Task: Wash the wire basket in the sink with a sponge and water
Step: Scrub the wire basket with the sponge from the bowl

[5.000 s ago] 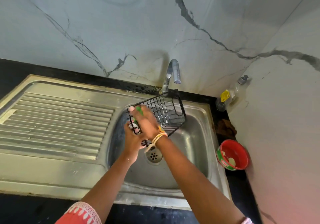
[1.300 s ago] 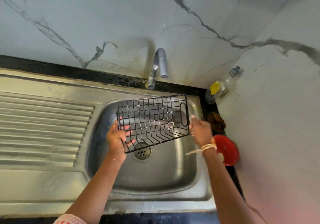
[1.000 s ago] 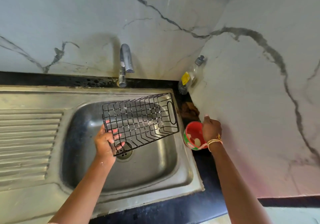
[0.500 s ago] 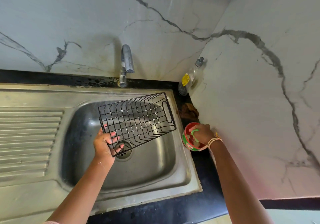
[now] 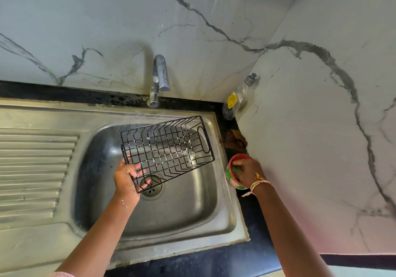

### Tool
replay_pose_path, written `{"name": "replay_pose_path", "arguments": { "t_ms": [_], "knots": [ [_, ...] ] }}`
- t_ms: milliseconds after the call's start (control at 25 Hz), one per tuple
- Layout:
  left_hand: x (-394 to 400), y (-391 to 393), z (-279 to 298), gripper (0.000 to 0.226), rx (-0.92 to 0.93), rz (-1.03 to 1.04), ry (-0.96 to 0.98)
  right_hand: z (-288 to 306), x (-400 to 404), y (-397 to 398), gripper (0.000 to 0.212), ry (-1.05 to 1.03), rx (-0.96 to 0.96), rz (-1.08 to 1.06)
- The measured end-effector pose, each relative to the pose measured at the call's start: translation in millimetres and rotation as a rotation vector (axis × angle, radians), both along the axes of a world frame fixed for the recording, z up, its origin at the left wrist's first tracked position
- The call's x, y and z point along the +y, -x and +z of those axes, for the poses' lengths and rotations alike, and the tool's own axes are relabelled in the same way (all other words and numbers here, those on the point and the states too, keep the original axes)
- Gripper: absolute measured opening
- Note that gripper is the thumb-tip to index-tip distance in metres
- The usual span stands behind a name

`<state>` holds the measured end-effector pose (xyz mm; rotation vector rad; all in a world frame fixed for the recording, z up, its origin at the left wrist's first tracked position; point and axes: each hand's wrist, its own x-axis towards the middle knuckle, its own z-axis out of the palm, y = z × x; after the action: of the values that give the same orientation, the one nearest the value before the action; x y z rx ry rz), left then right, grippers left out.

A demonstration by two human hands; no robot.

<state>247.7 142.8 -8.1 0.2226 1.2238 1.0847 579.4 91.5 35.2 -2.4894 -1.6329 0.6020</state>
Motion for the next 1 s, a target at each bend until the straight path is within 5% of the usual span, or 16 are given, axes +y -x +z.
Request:
{"name": "replay_pose_path", "arguments": {
  "t_ms": [360,760,920,1000],
  "knots": [
    [-3,4,6,0.078,0.033,-0.009,-0.002,-4,4,1,0.023,-0.005,-0.142,0.007],
    [-2,7,7,0.073,0.019,0.002,-0.021,10,-1,-20,0.023,-0.231,0.466,-0.426],
    [-2,7,8,0.08,0.018,-0.017,-0.032,11,0,-17,0.024,-0.369,0.507,-0.619],
    [-3,8,11,0.08,0.01,-0.018,-0.029,21,5,-3,0.033,-0.545,0.826,-0.738]
  ]
}}
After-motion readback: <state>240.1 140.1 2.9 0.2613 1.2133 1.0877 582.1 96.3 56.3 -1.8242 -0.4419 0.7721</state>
